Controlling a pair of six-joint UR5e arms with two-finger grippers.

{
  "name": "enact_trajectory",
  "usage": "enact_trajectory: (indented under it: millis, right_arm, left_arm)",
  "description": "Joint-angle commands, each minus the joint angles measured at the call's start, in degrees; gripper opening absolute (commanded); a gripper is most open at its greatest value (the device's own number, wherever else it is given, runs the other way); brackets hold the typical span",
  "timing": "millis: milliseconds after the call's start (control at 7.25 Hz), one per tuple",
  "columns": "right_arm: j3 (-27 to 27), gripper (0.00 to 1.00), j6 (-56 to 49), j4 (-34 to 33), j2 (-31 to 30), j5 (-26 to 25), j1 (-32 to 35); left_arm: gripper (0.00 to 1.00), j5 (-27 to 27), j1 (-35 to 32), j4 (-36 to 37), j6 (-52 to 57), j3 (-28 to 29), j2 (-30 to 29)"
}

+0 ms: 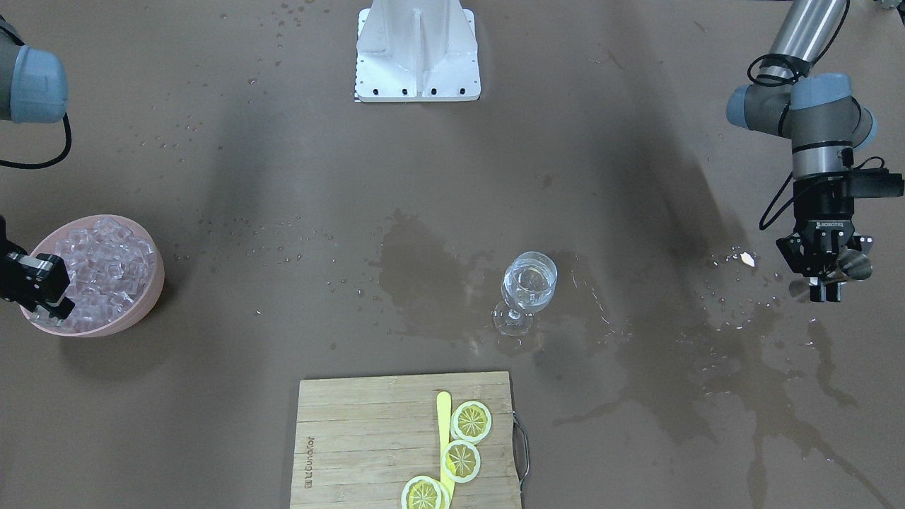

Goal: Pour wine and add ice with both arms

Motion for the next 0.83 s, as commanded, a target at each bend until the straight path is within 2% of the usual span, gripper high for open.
enact_trajectory:
  millis: [0, 138, 276, 414, 552, 690]
  right_arm:
    - [2.9, 0.00, -1.7, -0.1, -0.2, 0.1, 0.3]
    - [5.3, 0.00, -1.7, -2.1, -0.6, 0.0, 0.1]
    - [8.2, 0.00, -1.7, -6.0, 0.5, 0.0, -0.4]
    - [9.6, 0.00, -2.4, -9.2, 1.8, 0.0, -0.4]
    - [11.0, 0.00, -2.8, -9.9, 1.3, 0.0, -0.4]
    - [11.6, 0.00, -2.9, -10.9, 1.0, -0.3, -0.4]
  left_arm:
    - [0.21, 0.1, -1.8, 4.2, 2.1, -2.4, -0.3]
    - [0.21, -0.3, -3.1, 13.7, 2.7, -8.2, -0.6]
    - [0.21, -0.4, -3.2, 24.7, 5.4, -16.5, -1.3]
    - [0.21, -0.3, -2.9, 27.8, 5.3, -18.0, -3.9]
    - [0.21, -0.3, -2.6, 28.2, 5.5, -18.4, -6.4]
    - [0.21, -0.2, -0.2, 31.6, 6.0, -18.1, -10.4]
